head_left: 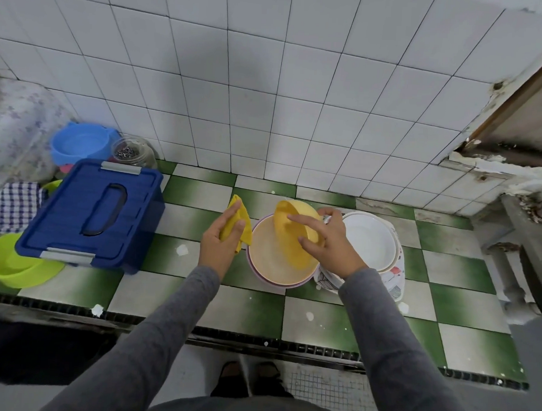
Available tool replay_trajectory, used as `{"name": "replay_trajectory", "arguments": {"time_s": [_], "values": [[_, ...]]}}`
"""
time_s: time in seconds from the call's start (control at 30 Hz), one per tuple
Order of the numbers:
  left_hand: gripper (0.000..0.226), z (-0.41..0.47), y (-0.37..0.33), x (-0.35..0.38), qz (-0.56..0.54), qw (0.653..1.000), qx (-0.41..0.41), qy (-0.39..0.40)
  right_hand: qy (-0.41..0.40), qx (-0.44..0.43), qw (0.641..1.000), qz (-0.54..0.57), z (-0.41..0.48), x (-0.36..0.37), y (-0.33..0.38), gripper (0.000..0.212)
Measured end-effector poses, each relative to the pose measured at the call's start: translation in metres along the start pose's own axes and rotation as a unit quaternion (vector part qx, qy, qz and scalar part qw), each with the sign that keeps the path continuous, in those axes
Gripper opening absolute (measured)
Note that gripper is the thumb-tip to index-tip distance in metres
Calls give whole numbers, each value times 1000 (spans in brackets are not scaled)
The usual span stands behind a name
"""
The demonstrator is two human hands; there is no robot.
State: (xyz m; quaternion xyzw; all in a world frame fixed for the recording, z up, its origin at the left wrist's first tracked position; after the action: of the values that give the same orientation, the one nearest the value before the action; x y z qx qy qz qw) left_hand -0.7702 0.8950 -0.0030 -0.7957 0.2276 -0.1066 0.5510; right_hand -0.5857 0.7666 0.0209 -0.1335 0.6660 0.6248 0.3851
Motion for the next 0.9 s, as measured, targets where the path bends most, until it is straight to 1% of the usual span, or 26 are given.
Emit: {"name": "replay_trajectory", "arguments": {"time_s": [0.1,0.27,0.47,0.6,0.7,0.77,0.83,0.9], "values": [[35,-1,-1,0,1,1000,1,13,-8,-27,999,-41,-4,-7,14,49],[37,-2,-2,-1,9,1000,4,27,-16,-41,994,-101,-10,-11,26,48],[37,-7,1,2,13,1000,0,23,-47,-40,992,-110,-17,-17,33,46],[38,-9,0,7,6,1000,2,23,-111,-11,994,-14,-20,-28,28,46],[37,-11,-6,14,-6,1000,14,26,-161,43,985,53,-22,-33,20,45],[36,-12,-11,20,-14,999,25,28,-210,100,966,109,-24,-35,13,41],[35,-14,-18,29,-18,999,36,36,-256,149,938,183,-25,-33,6,34],[35,-16,-27,40,-10,997,64,44,-274,161,915,248,-23,-26,4,29]]}}
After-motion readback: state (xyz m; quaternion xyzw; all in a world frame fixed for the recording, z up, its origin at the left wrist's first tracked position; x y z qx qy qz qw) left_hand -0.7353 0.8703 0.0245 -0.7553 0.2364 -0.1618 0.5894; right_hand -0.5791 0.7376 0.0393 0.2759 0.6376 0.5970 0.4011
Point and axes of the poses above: each hand's wrist, its own z-axis towards the middle knuckle, its own x-axis out of the palm, y = z × x, the point moved 7 cm from there along z, towards the middle knuckle, and after that the axes turned 11 degrees about -x, right-handed, at the moved point
